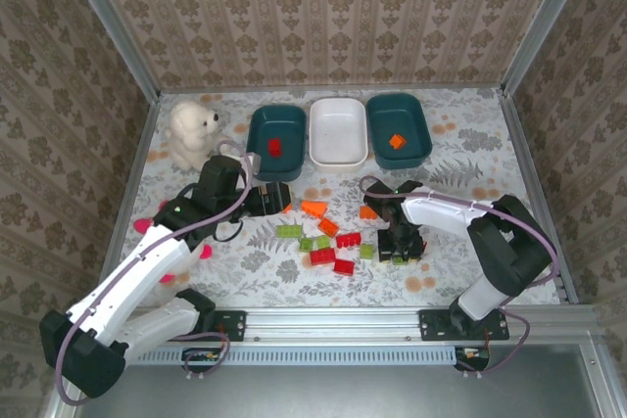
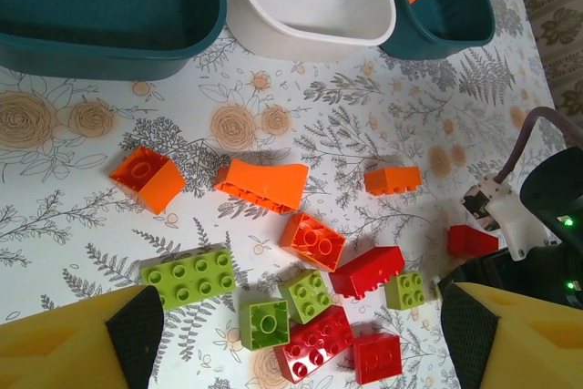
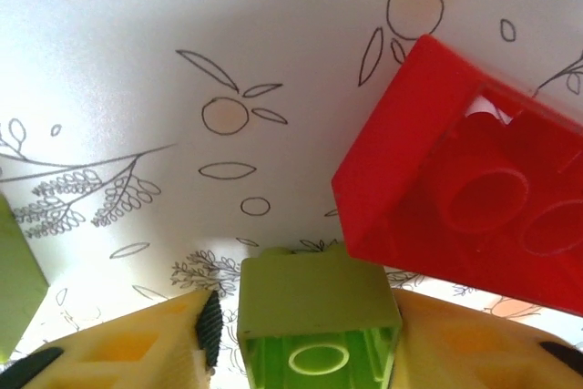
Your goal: Sort the legos into containers by color
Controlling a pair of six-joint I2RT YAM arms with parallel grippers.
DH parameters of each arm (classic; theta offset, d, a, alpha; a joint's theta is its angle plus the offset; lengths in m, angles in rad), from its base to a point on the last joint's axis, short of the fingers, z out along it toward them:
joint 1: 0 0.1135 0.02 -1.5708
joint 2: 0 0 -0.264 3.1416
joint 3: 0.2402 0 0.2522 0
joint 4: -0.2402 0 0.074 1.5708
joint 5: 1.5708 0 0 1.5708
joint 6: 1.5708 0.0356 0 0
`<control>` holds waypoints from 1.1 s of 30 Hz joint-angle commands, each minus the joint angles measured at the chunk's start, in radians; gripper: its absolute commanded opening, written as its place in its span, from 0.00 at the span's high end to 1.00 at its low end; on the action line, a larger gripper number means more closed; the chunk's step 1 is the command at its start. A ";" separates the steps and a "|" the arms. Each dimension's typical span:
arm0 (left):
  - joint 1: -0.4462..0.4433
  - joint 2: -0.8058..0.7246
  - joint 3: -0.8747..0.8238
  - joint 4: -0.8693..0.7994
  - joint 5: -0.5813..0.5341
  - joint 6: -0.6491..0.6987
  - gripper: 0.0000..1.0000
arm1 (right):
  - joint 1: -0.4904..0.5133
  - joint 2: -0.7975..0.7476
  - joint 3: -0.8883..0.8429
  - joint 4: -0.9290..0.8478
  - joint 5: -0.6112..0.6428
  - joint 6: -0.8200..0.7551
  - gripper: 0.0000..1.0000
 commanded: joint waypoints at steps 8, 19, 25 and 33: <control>-0.013 0.005 0.039 0.026 -0.009 -0.017 0.18 | 0.011 -0.071 0.083 -0.078 0.069 0.006 0.64; -0.009 0.006 0.126 0.000 -0.120 -0.038 0.18 | 0.018 0.147 0.753 -0.191 0.087 -0.060 0.64; 0.003 0.011 0.154 -0.021 -0.177 -0.047 0.18 | -0.033 0.467 1.144 -0.172 0.082 -0.116 0.64; 0.009 -0.020 0.157 -0.067 -0.197 -0.045 0.18 | -0.127 0.832 1.496 -0.191 0.009 -0.140 0.64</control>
